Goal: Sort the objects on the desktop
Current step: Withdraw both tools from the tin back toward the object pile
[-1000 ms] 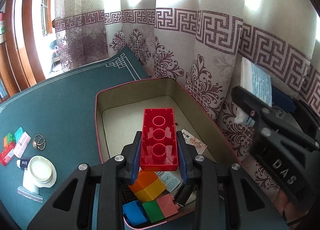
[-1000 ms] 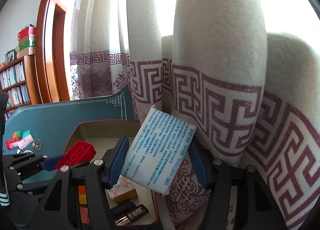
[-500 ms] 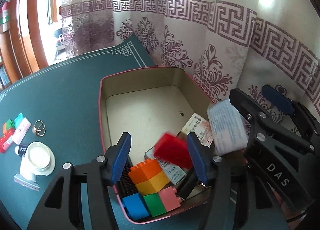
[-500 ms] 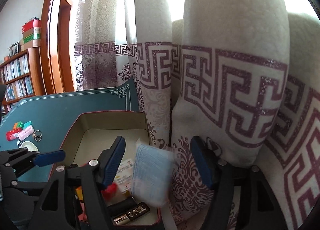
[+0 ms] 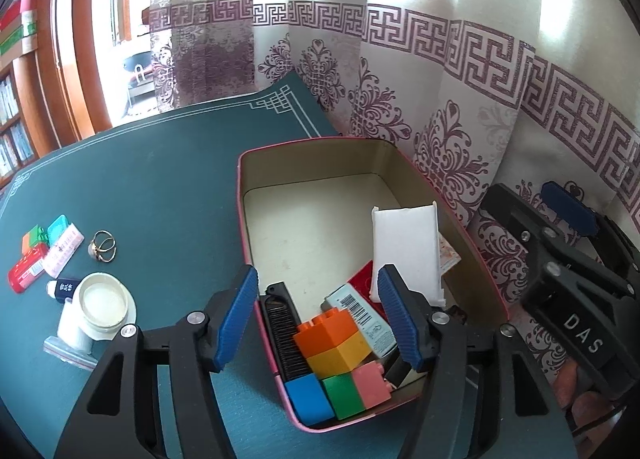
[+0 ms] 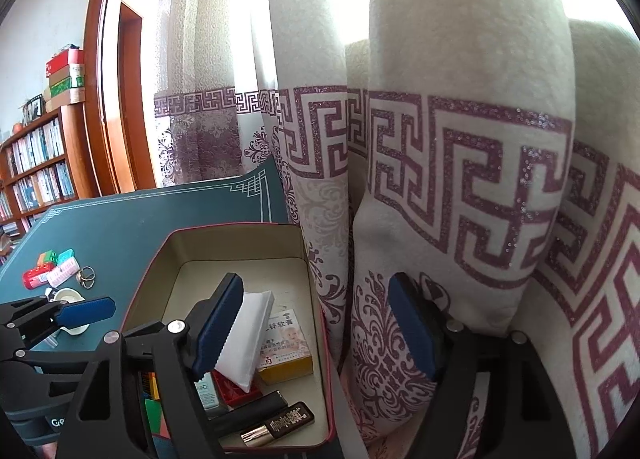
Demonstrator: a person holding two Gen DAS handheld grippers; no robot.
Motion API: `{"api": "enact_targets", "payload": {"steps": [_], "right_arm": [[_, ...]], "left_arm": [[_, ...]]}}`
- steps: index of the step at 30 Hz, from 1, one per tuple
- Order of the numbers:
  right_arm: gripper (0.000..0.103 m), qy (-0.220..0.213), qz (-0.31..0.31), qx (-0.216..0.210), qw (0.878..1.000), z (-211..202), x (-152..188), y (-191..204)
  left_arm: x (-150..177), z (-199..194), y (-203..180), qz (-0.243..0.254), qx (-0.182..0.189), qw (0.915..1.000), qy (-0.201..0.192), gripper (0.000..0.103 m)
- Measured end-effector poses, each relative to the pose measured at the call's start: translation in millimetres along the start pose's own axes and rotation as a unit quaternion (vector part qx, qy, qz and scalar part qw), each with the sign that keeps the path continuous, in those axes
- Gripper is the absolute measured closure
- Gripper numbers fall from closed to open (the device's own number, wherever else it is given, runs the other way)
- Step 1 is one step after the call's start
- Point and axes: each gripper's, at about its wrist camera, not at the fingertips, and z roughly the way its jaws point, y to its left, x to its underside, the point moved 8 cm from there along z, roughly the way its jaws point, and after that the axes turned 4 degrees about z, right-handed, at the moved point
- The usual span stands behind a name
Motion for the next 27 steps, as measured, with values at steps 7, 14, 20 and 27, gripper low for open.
{"api": "enact_targets", "payload": {"steps": [7, 14, 20, 27], "right_arm": [[0.023, -0.007, 0.001, -0.008, 1.000, -5, -1, 7], [0.022, -0.020, -0.018, -0.016, 1.000, -12, 1, 27], [0.021, -0.032, -0.026, -0.022, 0.999, -20, 4, 43], [0.019, -0.039, -0.035, -0.030, 0.998, -30, 8, 61]], "left_arm": [[4, -10, 14, -0.008, -0.009, 0.9999, -0.004, 0.037], [9, -20, 36, -0.024, -0.019, 0.9995, -0.007, 0.037], [14, -30, 56, -0.031, -0.038, 0.9987, -0.013, 0.037], [20, -35, 76, -0.049, -0.040, 0.9979, -0.014, 0.037]]}}
